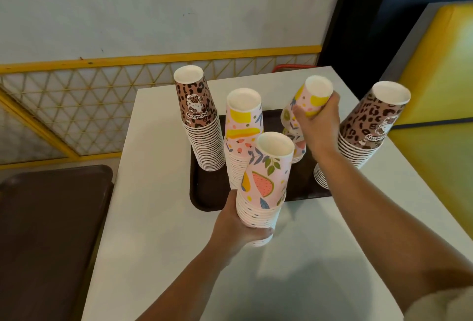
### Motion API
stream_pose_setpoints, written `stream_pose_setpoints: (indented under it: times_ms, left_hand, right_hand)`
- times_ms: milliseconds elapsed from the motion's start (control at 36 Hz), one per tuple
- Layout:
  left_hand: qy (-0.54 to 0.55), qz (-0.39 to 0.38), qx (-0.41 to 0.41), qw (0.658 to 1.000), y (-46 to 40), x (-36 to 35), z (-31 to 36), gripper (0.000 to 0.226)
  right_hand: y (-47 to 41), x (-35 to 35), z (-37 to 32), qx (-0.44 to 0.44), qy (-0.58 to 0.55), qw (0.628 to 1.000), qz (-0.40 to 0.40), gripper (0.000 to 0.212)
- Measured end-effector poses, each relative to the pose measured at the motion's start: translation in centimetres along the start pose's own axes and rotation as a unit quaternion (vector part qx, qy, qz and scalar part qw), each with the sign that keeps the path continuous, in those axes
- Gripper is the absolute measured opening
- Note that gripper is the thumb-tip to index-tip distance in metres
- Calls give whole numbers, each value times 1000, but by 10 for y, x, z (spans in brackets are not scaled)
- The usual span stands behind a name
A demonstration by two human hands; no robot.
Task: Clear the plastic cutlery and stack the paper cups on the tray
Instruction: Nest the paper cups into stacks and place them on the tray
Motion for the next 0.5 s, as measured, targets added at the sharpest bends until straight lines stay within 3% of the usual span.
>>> stream_pose_setpoints:
  times_ms: [278, 361, 417, 500]
  left_hand:
    - [4, 0, -2, 1000, -1, -1, 4, 95]
    - [11, 0, -2, 1000, -1, 0, 8, 96]
    - [16, 0, -1, 1000, 0, 0, 11, 96]
    - [17, 1, 3, 1000, 0, 0, 12, 96]
  right_hand:
    - [4, -22, 30, -78, 17, 995, -68, 78]
    - [18, -3, 8, -22, 7, 999, -37, 66]
    - [32, 16, -15, 30, -64, 997, -22, 50]
    - [54, 39, -44, 89, -141, 979, -114, 47]
Point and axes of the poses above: each hand's wrist, its own y-axis away from the middle knuckle, its own x-axis out of the back of the hand, z = x × y, the point moved 4 cm from there along -y, towards the middle knuckle, and after that the axes turned 4 degrees about y, right-handed, at the moved point
